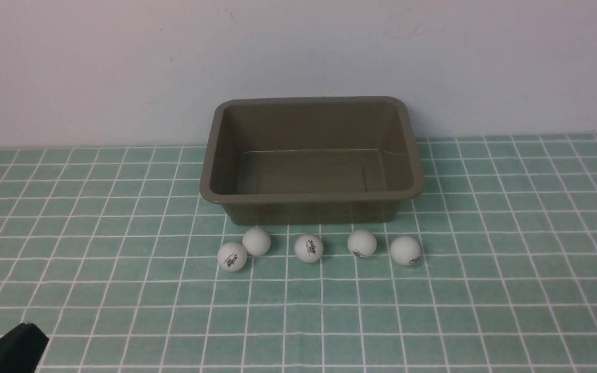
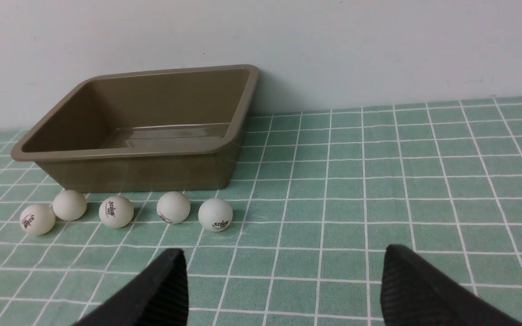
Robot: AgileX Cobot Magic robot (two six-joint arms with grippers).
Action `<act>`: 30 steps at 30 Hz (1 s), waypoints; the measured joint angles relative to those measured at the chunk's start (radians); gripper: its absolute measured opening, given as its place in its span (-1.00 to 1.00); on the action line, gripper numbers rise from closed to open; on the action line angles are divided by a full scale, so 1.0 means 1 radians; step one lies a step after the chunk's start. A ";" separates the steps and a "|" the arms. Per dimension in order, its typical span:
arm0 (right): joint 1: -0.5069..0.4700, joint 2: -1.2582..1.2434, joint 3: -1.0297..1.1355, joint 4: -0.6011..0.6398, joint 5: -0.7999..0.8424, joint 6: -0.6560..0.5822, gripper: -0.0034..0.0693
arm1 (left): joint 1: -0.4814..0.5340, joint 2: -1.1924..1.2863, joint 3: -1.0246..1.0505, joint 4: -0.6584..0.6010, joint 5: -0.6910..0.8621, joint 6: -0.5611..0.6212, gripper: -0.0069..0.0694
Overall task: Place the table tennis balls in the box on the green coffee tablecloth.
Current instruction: 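Reach for and grasp a ping pong ball on the table beside the basket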
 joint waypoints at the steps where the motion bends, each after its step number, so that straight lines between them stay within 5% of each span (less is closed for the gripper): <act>1: 0.000 0.000 0.000 0.010 0.002 -0.013 0.51 | 0.000 0.012 -0.013 -0.010 0.002 0.039 -0.82; 9: 0.000 0.000 0.000 0.115 0.024 -0.067 0.51 | 0.000 0.266 -0.156 -0.008 0.078 0.149 -0.82; 17: 0.000 0.000 0.000 0.122 0.030 -0.159 0.51 | 0.000 0.664 -0.371 0.262 0.241 0.150 -0.76; 30: 0.000 0.005 0.000 0.182 0.041 -0.279 0.51 | 0.000 1.047 -0.549 0.322 0.177 0.163 0.30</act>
